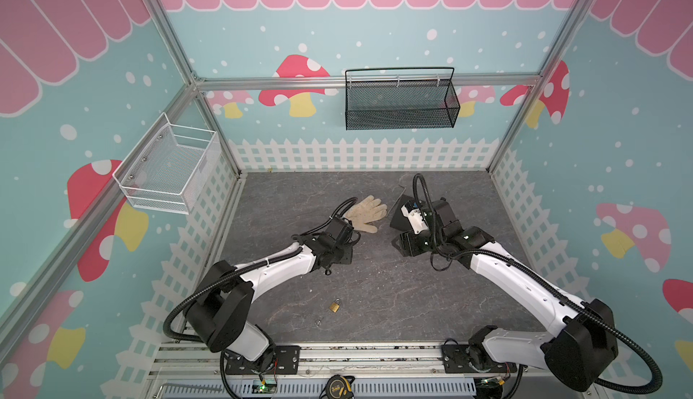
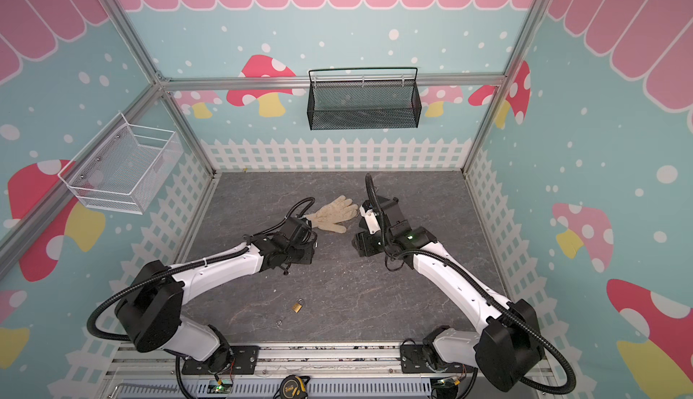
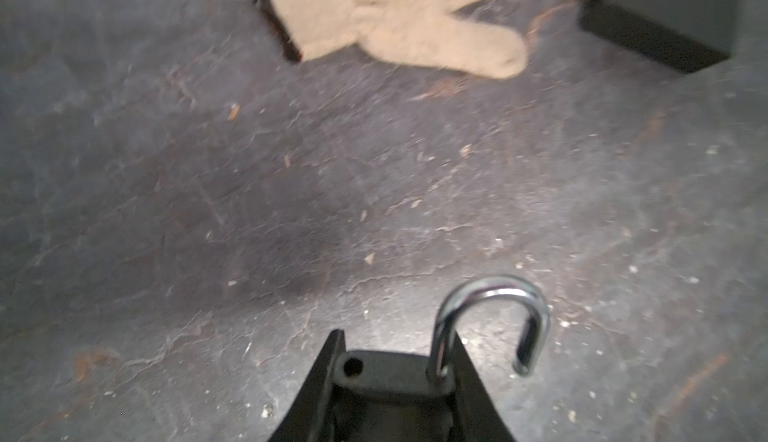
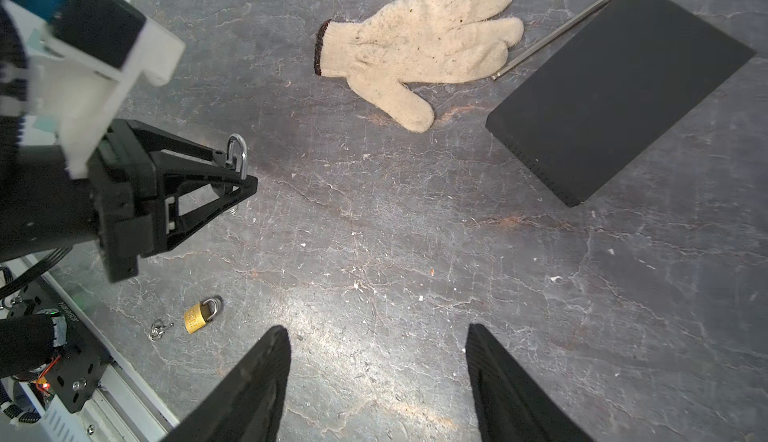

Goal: Unlock with the key
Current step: 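Put down the padlock with the left gripper while the right reaches the brass lock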

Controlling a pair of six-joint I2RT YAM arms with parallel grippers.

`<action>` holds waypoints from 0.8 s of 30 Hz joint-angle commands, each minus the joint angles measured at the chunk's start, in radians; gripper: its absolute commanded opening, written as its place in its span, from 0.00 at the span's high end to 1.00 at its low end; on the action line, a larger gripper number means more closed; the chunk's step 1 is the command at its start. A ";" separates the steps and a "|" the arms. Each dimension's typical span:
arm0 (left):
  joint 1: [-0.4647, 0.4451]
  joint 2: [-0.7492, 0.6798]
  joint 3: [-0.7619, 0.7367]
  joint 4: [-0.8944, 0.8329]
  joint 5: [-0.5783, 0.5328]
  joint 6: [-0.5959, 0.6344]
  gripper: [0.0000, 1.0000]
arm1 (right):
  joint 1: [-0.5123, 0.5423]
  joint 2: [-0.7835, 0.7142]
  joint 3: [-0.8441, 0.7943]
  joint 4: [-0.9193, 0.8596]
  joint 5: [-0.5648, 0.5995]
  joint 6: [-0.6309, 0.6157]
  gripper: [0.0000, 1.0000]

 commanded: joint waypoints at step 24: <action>0.094 0.234 0.130 -0.132 0.028 -0.114 0.65 | 0.017 0.020 -0.028 0.107 -0.030 0.000 0.30</action>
